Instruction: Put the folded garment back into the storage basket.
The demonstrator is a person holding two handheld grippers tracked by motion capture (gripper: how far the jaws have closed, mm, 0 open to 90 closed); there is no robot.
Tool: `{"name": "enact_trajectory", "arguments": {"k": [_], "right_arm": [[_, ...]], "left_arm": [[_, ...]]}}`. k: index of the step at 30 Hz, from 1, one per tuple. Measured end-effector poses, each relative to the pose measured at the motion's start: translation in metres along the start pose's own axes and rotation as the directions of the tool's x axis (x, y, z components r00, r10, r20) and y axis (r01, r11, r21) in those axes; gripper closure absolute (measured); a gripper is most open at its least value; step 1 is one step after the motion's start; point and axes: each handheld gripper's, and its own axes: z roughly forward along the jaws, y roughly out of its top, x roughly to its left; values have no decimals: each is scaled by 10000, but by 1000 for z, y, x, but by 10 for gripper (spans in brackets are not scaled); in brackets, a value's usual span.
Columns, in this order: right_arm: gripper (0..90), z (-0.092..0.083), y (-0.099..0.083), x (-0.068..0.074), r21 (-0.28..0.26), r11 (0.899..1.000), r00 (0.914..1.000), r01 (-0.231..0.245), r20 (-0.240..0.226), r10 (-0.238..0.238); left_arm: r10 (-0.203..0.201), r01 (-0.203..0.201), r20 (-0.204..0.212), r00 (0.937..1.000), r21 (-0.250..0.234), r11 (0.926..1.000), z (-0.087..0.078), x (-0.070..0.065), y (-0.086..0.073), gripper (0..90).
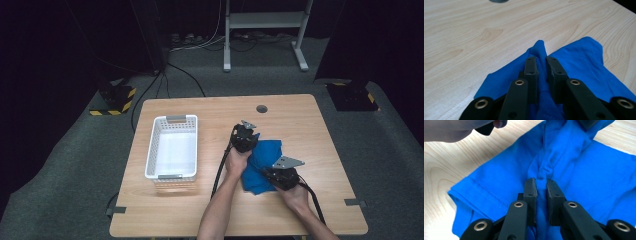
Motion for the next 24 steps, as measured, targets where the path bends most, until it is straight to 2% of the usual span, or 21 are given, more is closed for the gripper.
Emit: {"name": "enact_trajectory", "arguments": {"k": [7, 10, 13, 18, 21, 24], "right_arm": [[758, 2, -2, 1, 116, 9993, 9991, 352, 210, -355], [680, 3, -3, 1, 172, 9988, 9983, 448, 374, -454], [574, 3, -4, -1, 115, 9996, 9990, 269, 359, -273], [343, 2, -4, -7, 142, 9999, 9995, -74, 317, 69], [269, 1, -4, -10, 208, 9997, 9997, -100, 208, 96], [215, -2, -3, -12, 149, 9999, 10000, -76, 60, 75]], "left_arm": [[102, -92, -236, 9997, 391, 9992, 13, 1, -9, 794], [26, -19, -281, 9996, 255, 9997, 16, 0, -13, 786], [107, -99, -300, 9995, 285, 9995, 15, 0, -13, 765], [-151, 152, -175, 9997, 79, 9999, 7, 0, -9, 564], [-377, 374, -74, 9993, -374, 9986, -7, 1, -5, 428], [-519, 520, 37, 9986, -698, 9962, -23, 4, -5, 382]]}}
